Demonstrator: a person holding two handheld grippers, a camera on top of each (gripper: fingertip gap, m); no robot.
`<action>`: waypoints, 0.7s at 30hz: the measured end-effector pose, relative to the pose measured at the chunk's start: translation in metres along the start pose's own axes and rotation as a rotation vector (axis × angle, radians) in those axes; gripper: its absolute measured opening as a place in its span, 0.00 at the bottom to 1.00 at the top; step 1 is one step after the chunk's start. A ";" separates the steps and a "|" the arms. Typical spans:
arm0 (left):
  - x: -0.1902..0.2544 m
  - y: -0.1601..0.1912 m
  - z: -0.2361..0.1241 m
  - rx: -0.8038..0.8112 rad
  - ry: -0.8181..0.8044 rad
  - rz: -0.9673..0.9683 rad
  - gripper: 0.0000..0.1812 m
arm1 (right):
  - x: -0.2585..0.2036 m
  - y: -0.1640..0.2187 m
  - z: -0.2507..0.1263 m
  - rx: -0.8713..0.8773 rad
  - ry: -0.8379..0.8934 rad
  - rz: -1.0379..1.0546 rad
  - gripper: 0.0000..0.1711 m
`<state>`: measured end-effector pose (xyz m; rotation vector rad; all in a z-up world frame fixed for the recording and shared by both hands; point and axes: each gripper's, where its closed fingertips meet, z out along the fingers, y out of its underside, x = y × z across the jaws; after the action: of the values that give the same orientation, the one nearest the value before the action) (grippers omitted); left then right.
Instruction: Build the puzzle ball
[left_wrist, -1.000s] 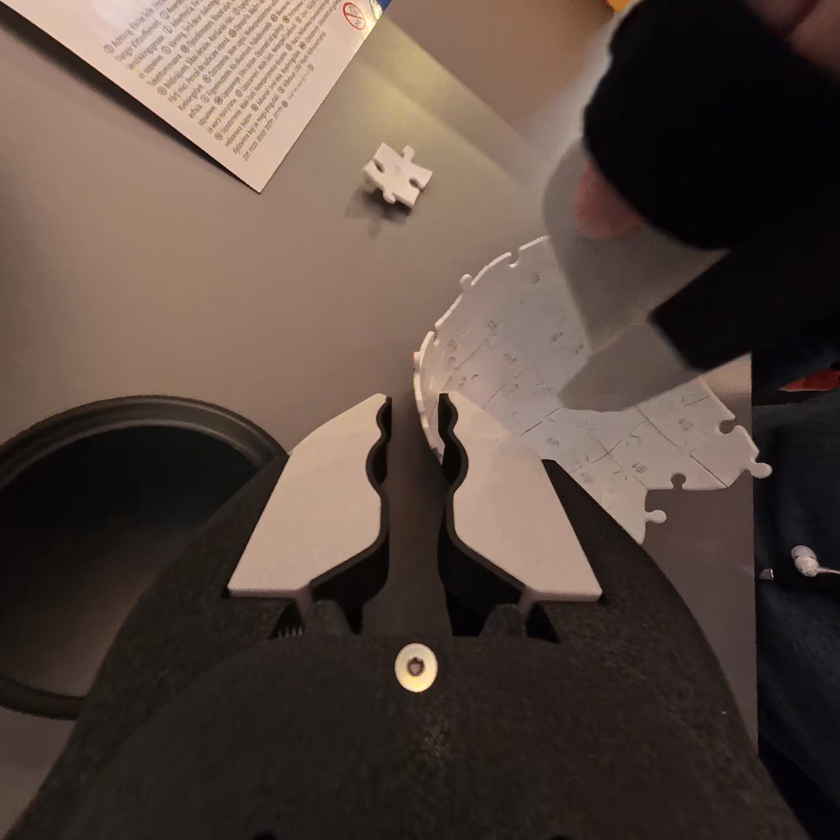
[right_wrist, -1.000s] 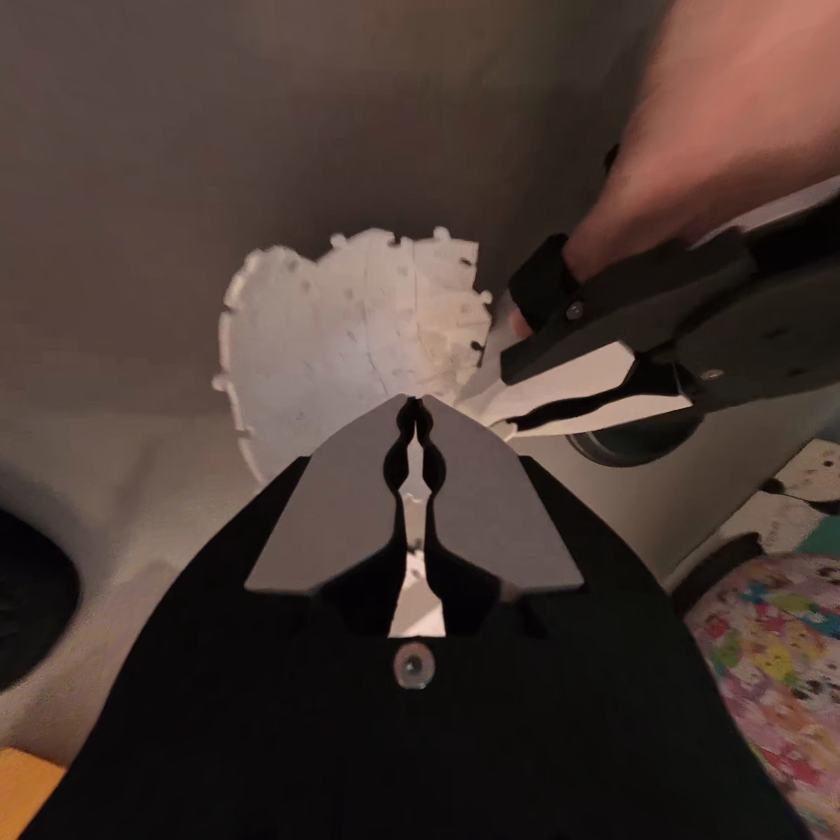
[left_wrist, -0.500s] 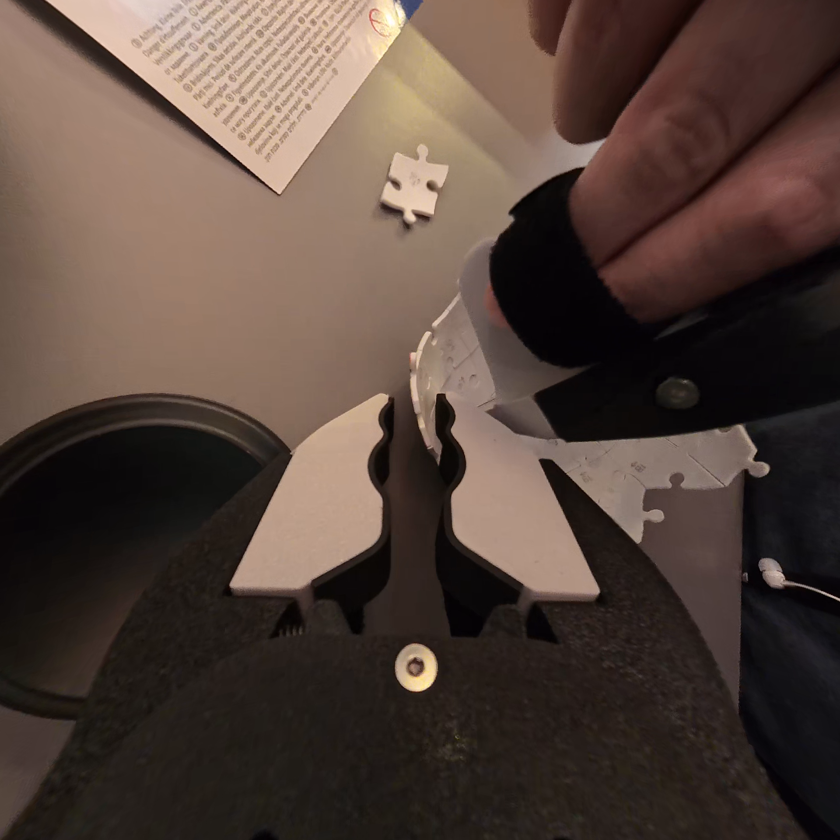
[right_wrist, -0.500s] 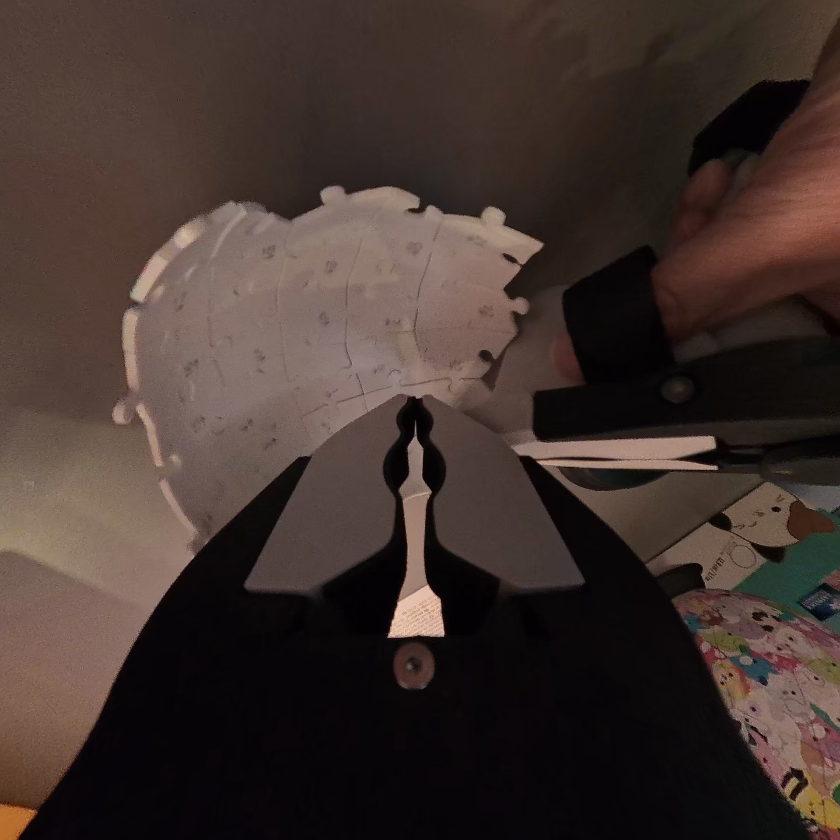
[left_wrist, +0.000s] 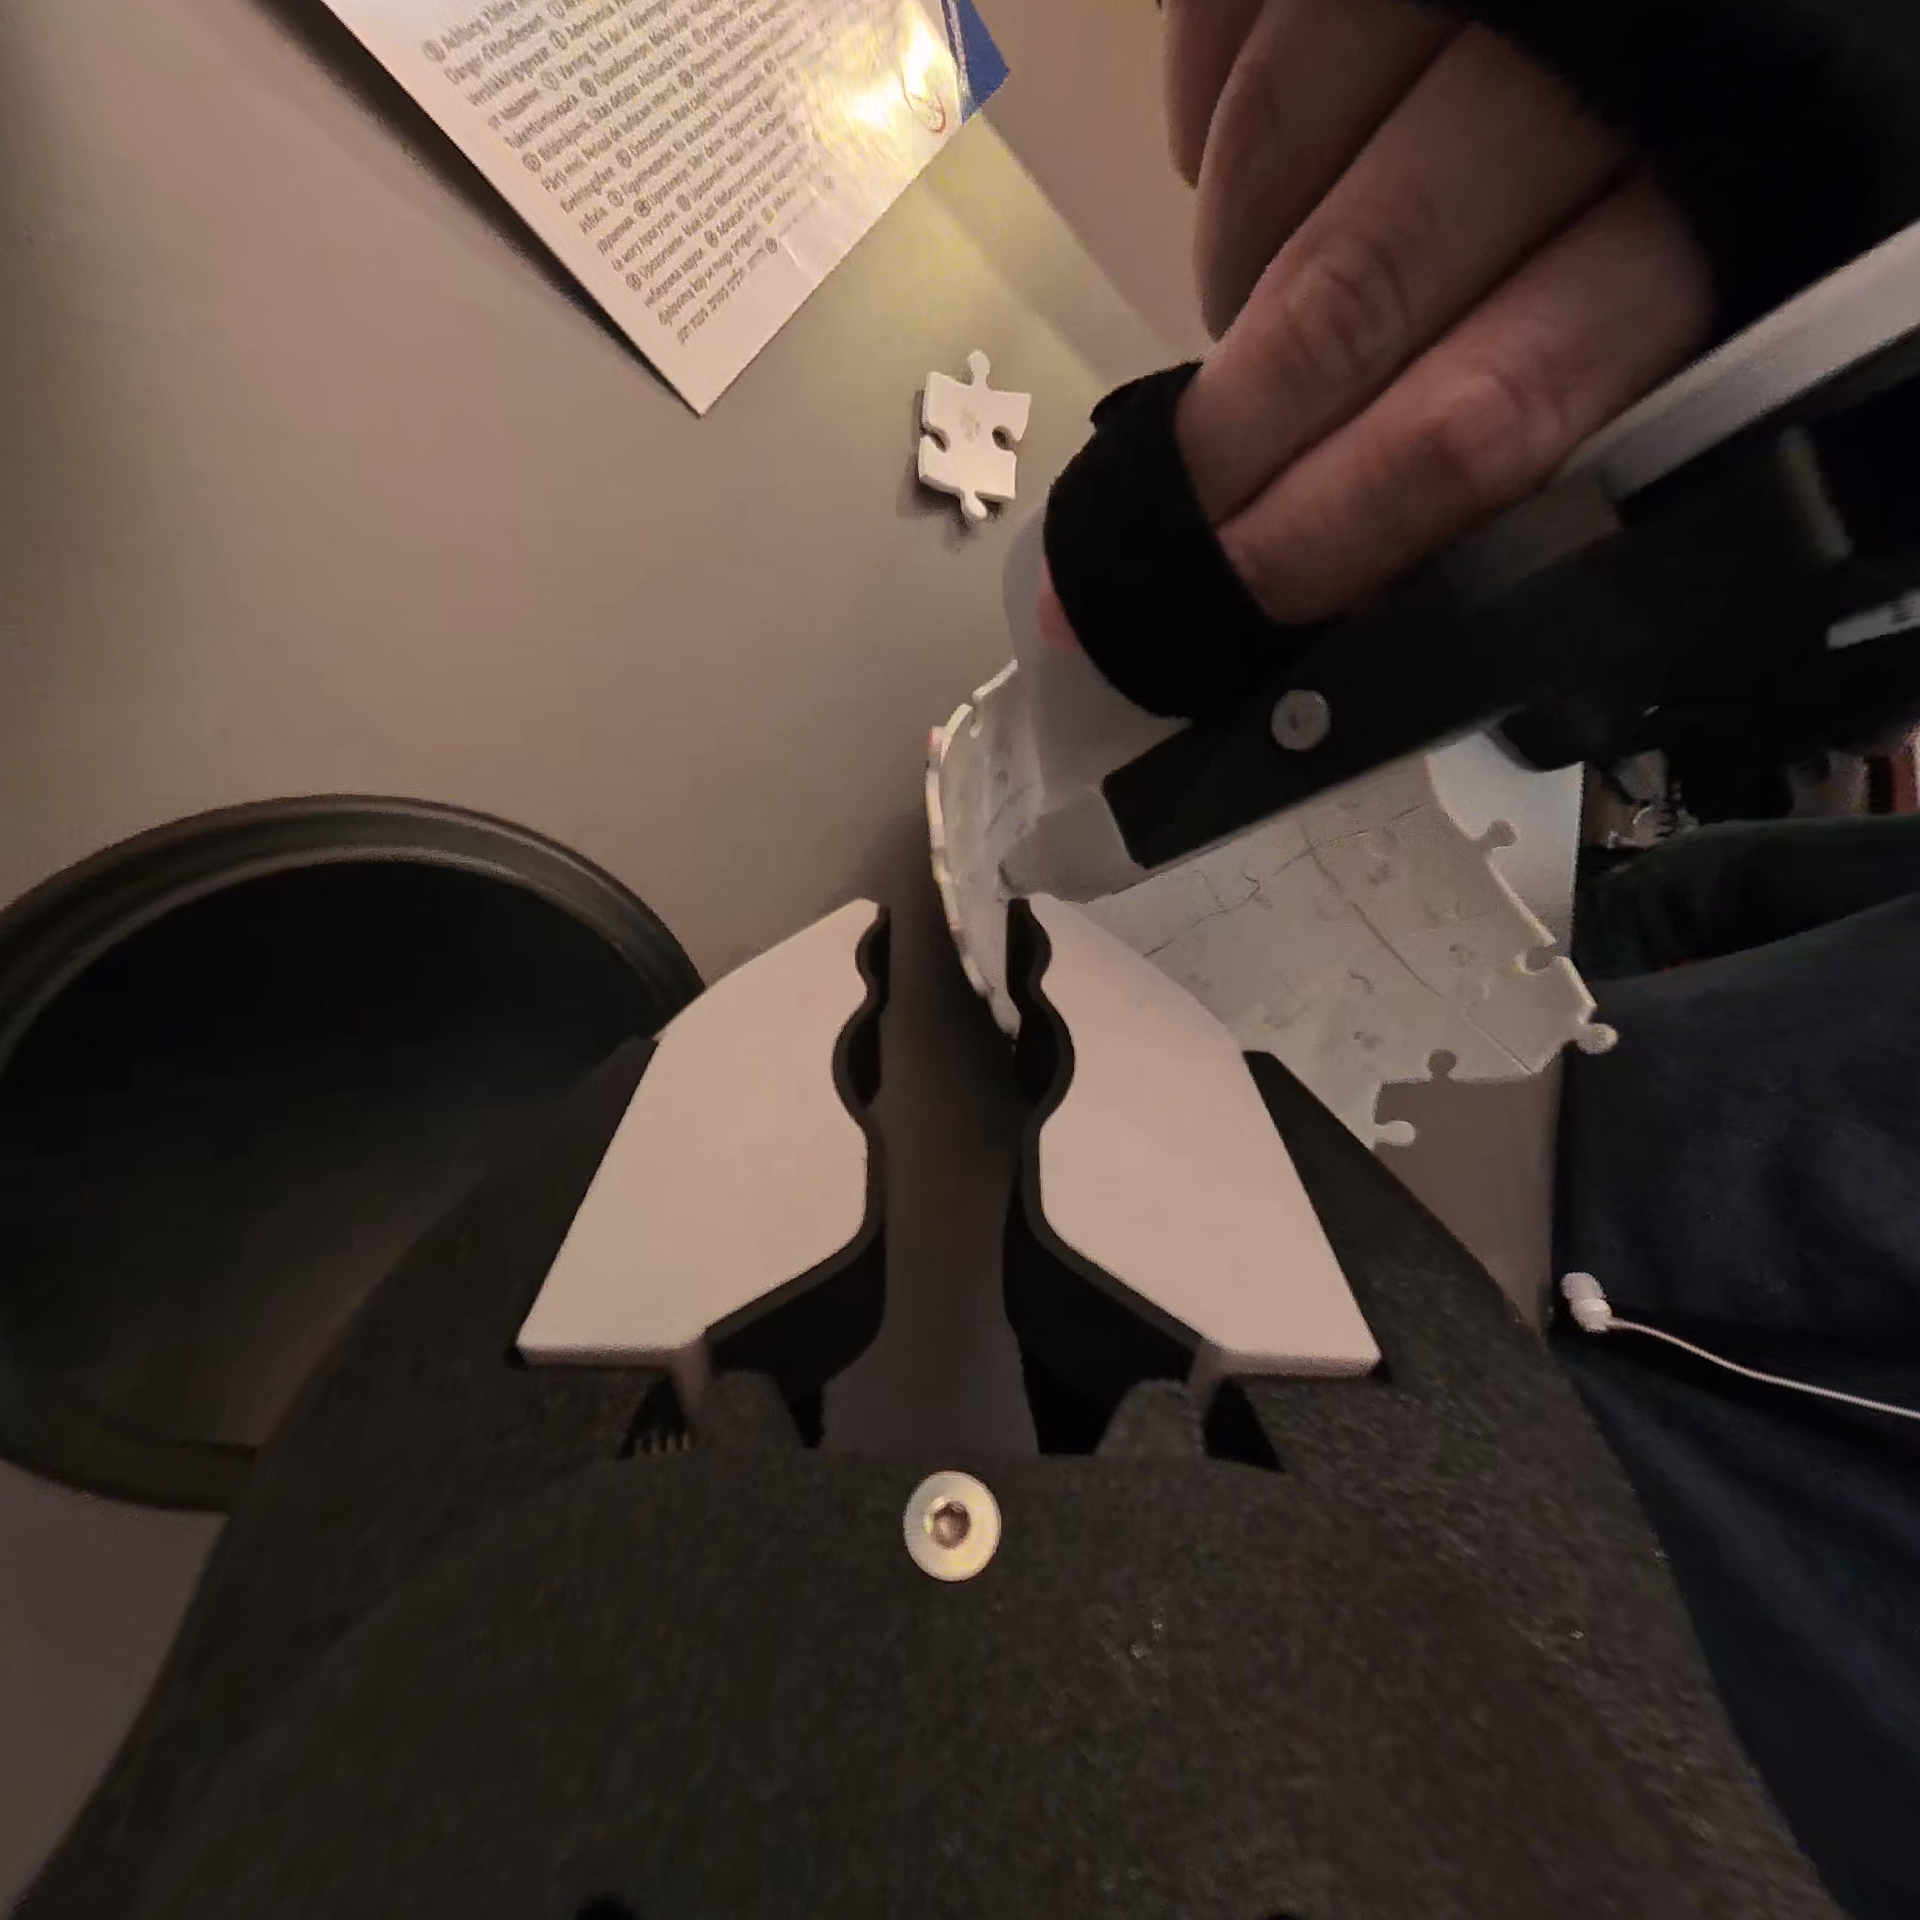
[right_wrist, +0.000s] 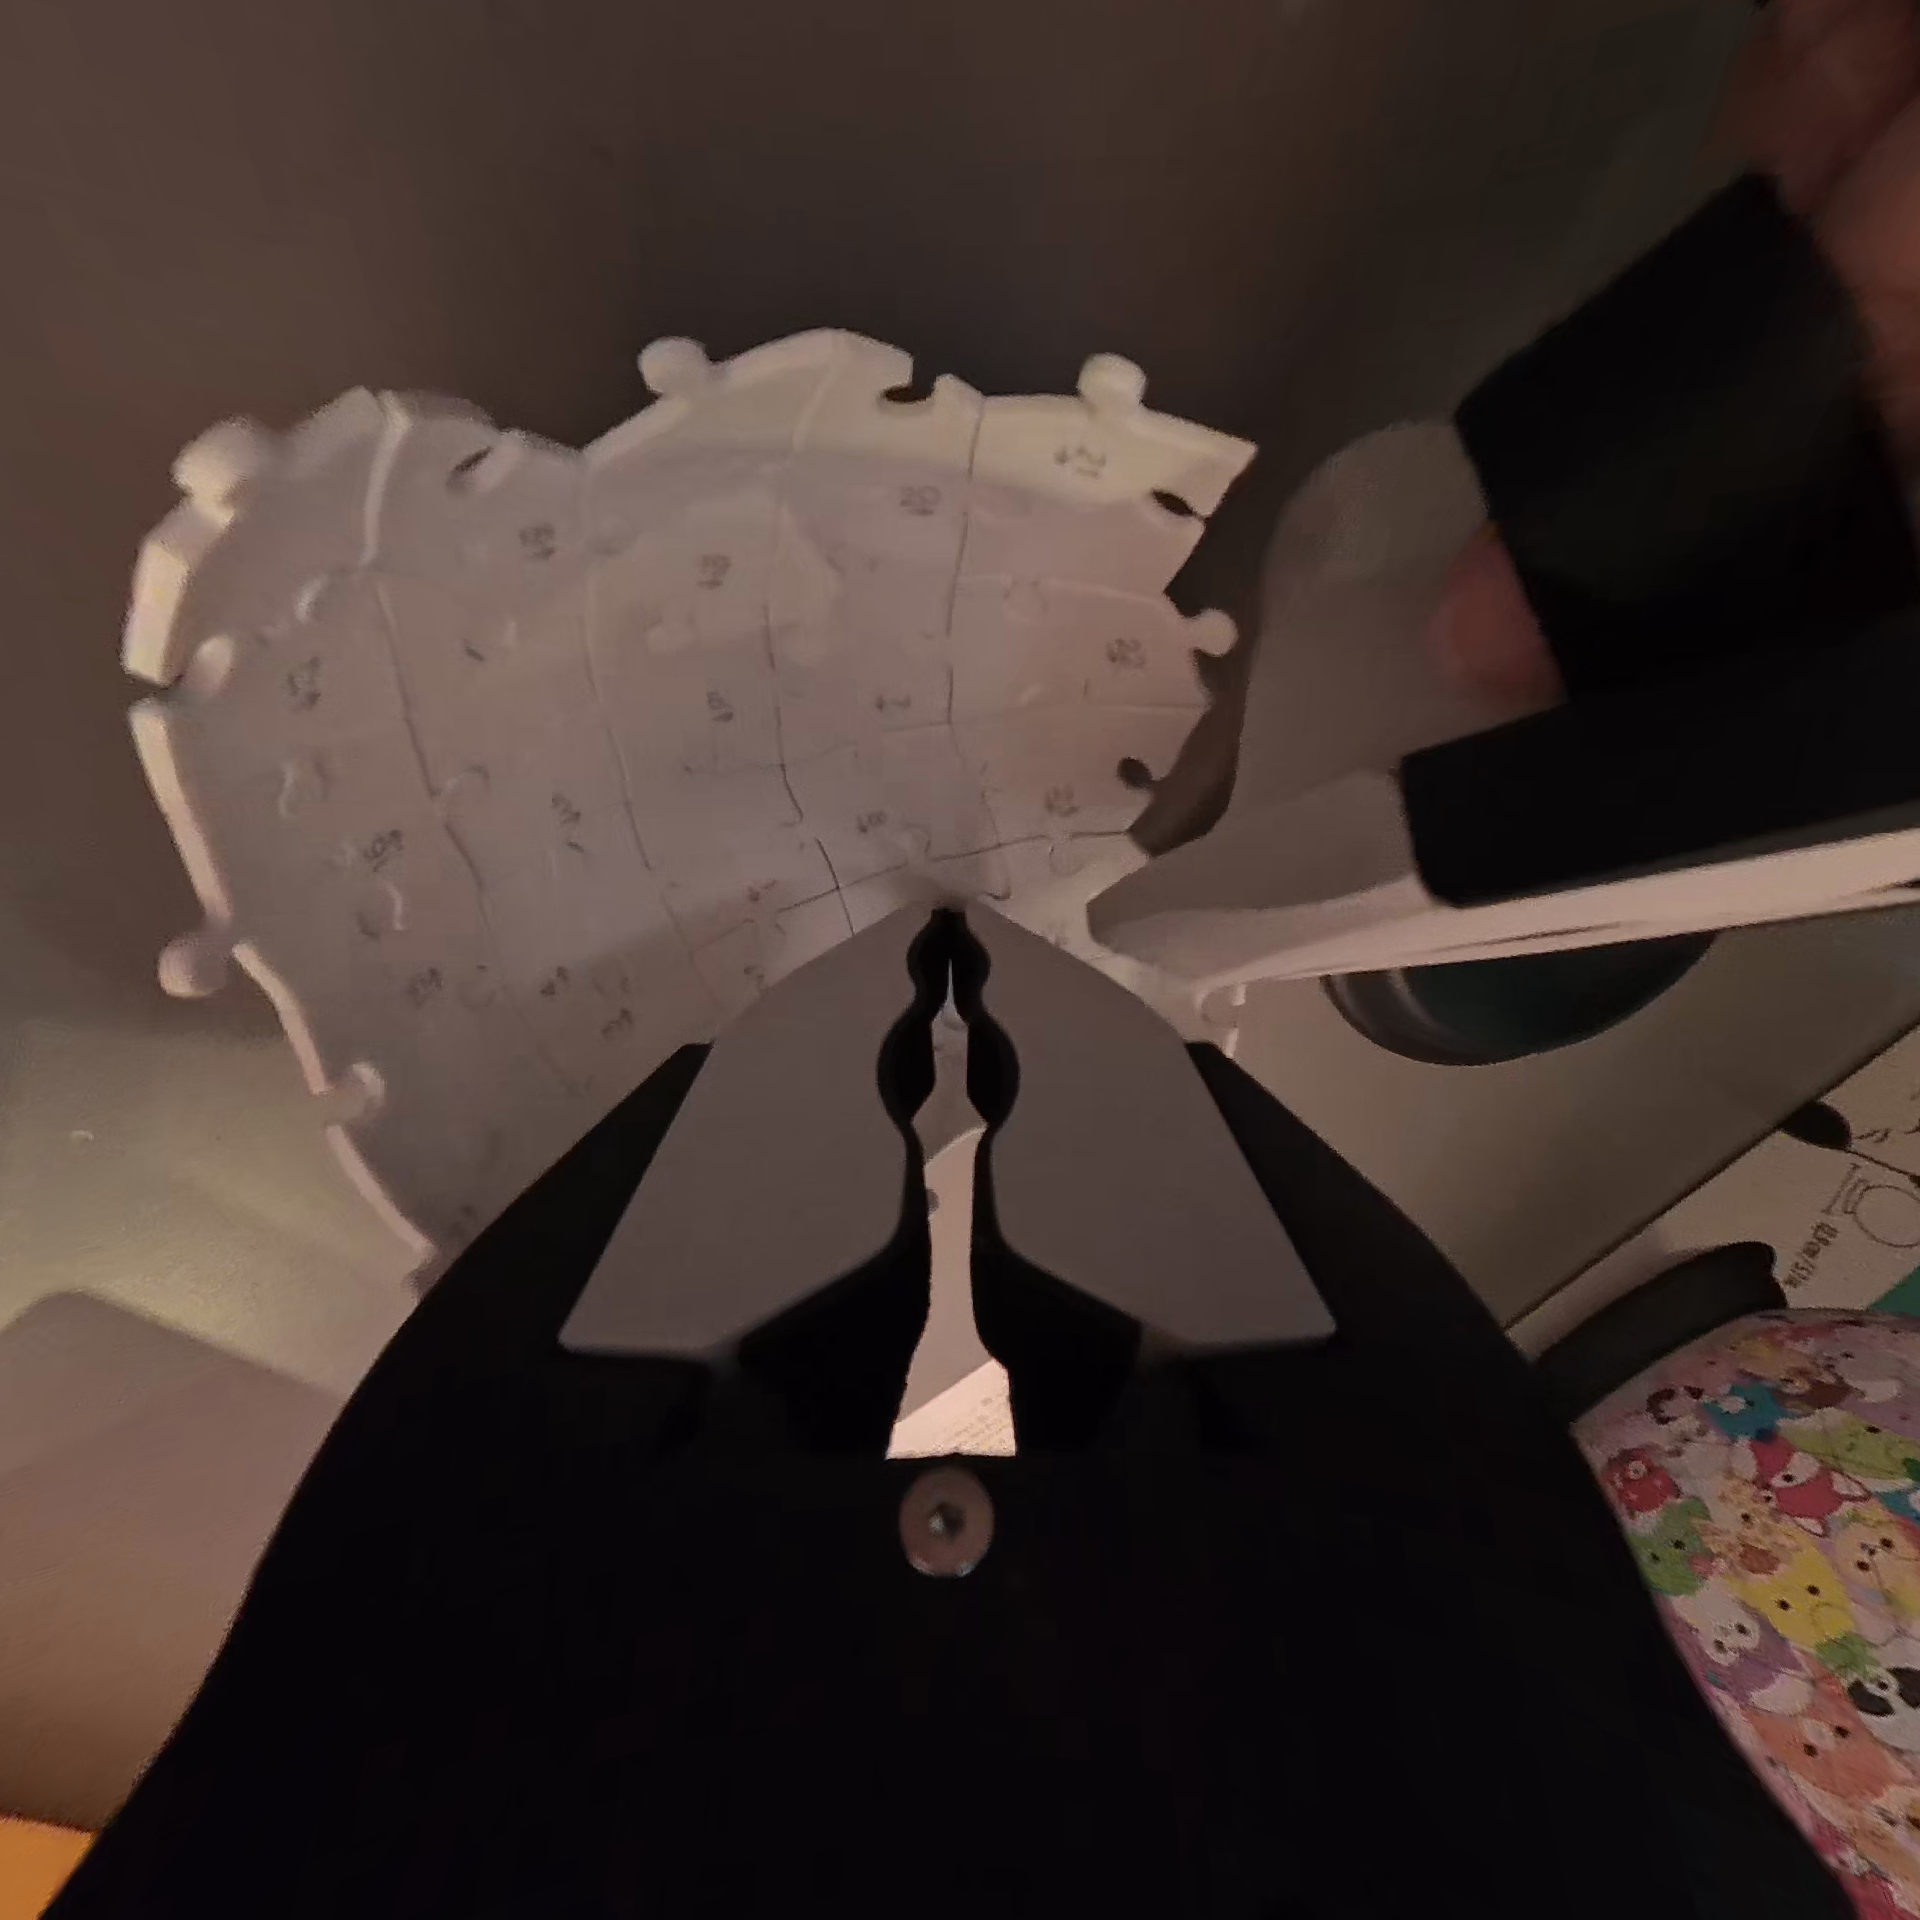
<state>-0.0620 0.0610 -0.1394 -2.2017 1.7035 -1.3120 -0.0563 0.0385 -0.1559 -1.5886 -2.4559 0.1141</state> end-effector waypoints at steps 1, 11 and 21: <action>0.001 0.001 -0.001 -0.005 0.008 -0.003 0.10 | 0.000 0.000 0.000 0.006 0.001 0.007 0.01; 0.001 0.009 0.007 -0.056 0.013 0.003 0.07 | 0.005 -0.001 -0.001 0.031 0.029 0.042 0.01; -0.005 0.006 0.004 -0.023 0.009 -0.028 0.06 | 0.005 0.000 0.002 0.002 -0.015 0.085 0.01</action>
<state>-0.0642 0.0614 -0.1476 -2.2434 1.7056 -1.3173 -0.0586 0.0433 -0.1576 -1.6977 -2.3993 0.1420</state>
